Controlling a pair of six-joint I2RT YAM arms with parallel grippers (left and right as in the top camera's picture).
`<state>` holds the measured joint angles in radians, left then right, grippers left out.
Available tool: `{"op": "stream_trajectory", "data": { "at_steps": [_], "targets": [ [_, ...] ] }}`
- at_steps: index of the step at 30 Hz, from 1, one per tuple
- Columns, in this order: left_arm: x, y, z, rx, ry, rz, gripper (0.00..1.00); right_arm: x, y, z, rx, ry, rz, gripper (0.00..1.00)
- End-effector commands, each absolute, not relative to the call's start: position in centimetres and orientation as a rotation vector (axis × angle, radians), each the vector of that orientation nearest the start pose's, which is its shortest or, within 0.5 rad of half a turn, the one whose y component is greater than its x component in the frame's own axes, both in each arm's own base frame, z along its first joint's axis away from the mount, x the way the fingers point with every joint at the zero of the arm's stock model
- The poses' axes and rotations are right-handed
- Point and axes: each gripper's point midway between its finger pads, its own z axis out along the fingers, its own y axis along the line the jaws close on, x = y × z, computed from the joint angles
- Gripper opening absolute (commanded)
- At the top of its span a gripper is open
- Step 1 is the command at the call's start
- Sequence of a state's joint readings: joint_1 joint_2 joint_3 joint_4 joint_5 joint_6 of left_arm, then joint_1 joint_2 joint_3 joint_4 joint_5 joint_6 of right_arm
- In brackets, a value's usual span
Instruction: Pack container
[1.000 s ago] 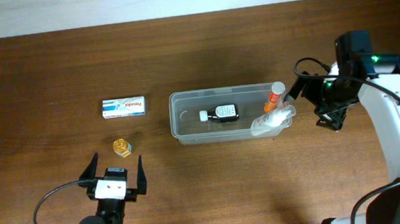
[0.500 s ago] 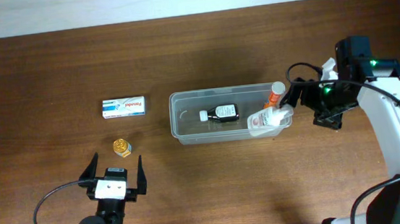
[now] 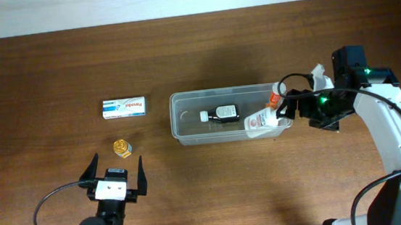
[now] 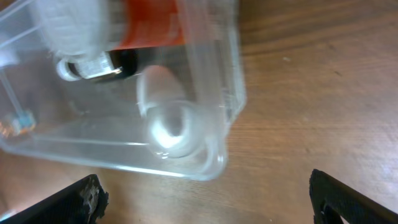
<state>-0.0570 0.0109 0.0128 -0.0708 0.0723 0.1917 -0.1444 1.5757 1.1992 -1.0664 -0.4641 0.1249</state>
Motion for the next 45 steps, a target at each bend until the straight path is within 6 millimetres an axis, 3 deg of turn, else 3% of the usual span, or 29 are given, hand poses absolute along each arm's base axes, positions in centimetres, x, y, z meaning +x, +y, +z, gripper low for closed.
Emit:
{"op": "stream_trajectory", "data": {
  "at_steps": [1,14,17,23,30,35,45],
  "targets": [
    [24.4,-3.0,15.9,0.285,1.616,0.041,0.99,31.1,5.1,12.9,0.125,2.836,0.837,0.99],
    [24.4,-3.0,15.9,0.285,1.616,0.041,0.99,31.8,5.1,14.0,0.078,2.791,0.825,0.98],
    [24.4,-3.0,15.9,0.285,1.616,0.041,0.99,32.0,5.1,15.5,0.061,2.757,0.809,0.98],
    [24.4,-3.0,15.9,0.285,1.616,0.041,1.0,32.2,4.4,21.0,0.027,2.65,0.705,0.98],
    [24.4,-3.0,15.9,0.285,1.616,0.041,0.99,30.8,2.9,25.3,0.032,2.579,0.524,0.98],
    [24.4,-3.0,15.9,0.285,1.616,0.041,0.99,30.2,2.3,26.1,0.036,2.554,0.461,0.98],
    [24.4,-3.0,15.9,0.285,1.616,0.041,0.99,30.8,-1.8,25.6,0.12,2.568,0.149,0.98]
  ]
}}
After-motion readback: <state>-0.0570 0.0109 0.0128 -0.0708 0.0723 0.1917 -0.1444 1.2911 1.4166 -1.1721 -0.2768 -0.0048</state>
